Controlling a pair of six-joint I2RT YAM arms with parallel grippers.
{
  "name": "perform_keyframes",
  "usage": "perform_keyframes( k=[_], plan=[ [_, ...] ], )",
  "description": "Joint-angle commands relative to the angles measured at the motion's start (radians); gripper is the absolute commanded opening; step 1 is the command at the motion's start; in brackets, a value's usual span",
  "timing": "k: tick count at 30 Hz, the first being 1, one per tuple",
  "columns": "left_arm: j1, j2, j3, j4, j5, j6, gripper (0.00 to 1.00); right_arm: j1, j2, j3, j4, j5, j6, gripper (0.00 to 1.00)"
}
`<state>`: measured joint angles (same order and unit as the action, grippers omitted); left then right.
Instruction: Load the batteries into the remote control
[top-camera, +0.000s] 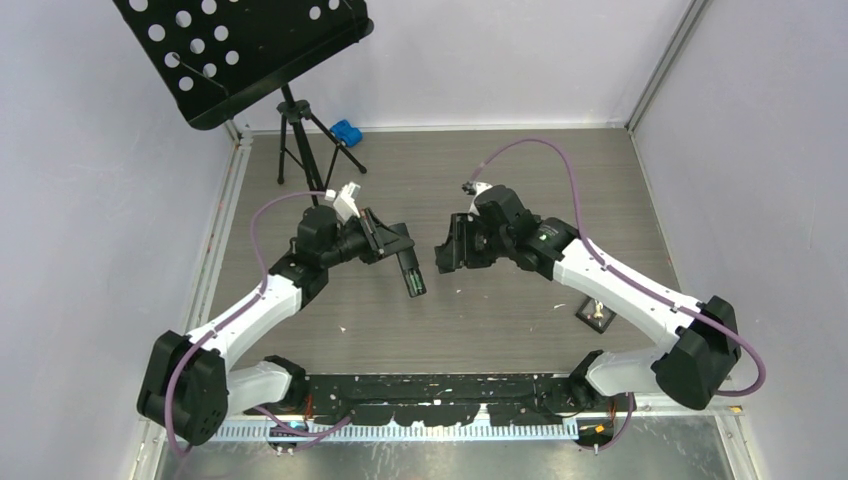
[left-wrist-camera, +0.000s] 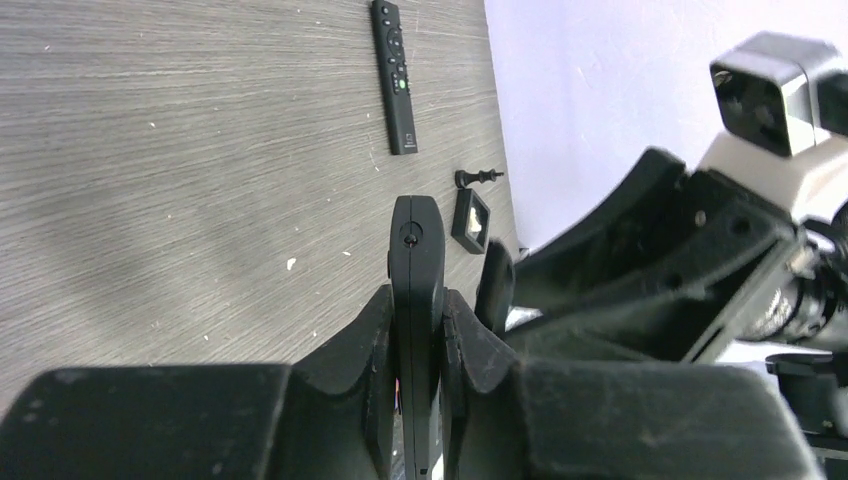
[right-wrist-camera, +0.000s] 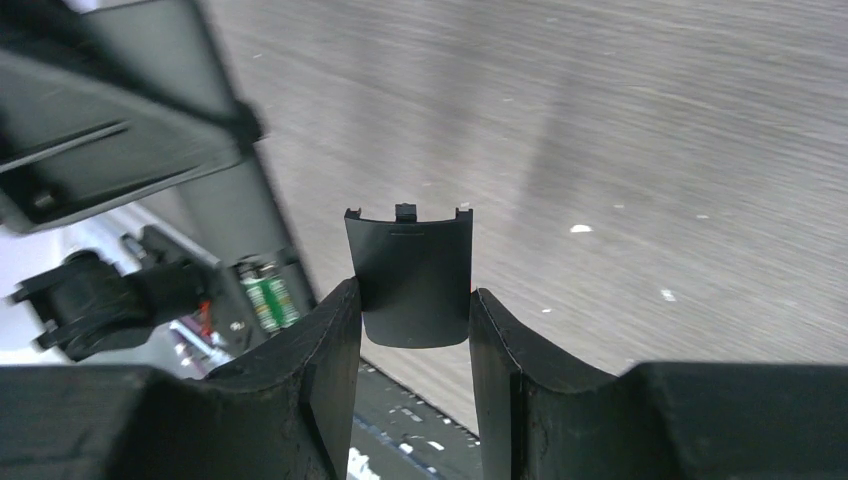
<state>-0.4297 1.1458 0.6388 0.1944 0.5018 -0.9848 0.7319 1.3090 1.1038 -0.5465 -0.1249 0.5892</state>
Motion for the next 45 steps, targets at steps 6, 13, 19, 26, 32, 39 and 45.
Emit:
perform_keyframes(
  k=[6, 13, 19, 26, 32, 39, 45],
  plan=[
    [0.006, 0.026, 0.048, 0.064, -0.022, -0.1, 0.0, 0.142, 0.033, 0.086, 0.034, -0.044, 0.068, 0.36],
    [0.006, 0.022, 0.051, 0.055, -0.016, -0.1, 0.0, 0.166, 0.073, 0.11, 0.029, -0.038, 0.061, 0.36],
    [0.006, 0.018, 0.053, 0.054, -0.016, -0.1, 0.0, 0.177, 0.107, 0.126, 0.0, -0.027, 0.051, 0.36],
    [0.006, 0.015, 0.053, 0.082, -0.003, -0.139, 0.0, 0.193, 0.133, 0.144, -0.023, -0.031, 0.037, 0.36],
    [0.006, 0.016, 0.068, 0.079, 0.007, -0.171, 0.0, 0.203, 0.155, 0.16, -0.044, -0.047, 0.022, 0.37],
    [0.006, 0.017, 0.077, 0.082, 0.027, -0.236, 0.0, 0.216, 0.187, 0.176, -0.103, -0.053, 0.003, 0.39],
    [0.006, 0.013, 0.082, 0.099, 0.056, -0.289, 0.0, 0.225, 0.214, 0.2, -0.132, -0.004, 0.002, 0.4]
  ],
)
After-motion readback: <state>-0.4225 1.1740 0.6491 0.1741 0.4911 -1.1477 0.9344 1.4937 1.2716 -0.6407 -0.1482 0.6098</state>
